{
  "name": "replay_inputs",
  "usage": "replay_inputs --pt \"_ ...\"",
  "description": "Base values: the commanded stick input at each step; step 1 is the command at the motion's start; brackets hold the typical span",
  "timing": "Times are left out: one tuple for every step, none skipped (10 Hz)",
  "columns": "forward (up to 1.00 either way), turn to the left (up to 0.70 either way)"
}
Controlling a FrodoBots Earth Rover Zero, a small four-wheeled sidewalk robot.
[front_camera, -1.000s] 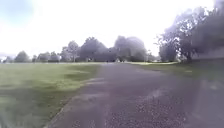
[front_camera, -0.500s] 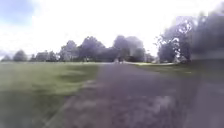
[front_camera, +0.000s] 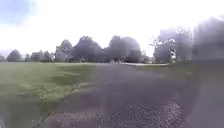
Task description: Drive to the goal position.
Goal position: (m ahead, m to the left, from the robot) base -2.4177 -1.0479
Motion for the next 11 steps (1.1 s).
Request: replay_inputs --pt "0.7 -0.19" --pt "0.7 -0.1" --pt "0.7 -0.01" --pt "0.7 0.02" --pt "0.7 0.01" --pt "0.7 0.0" --pt "0.7 0.0" --pt "0.7 0.0" --pt "0.7 0.0" --pt "0.7 0.0" --pt "0.7 0.0"
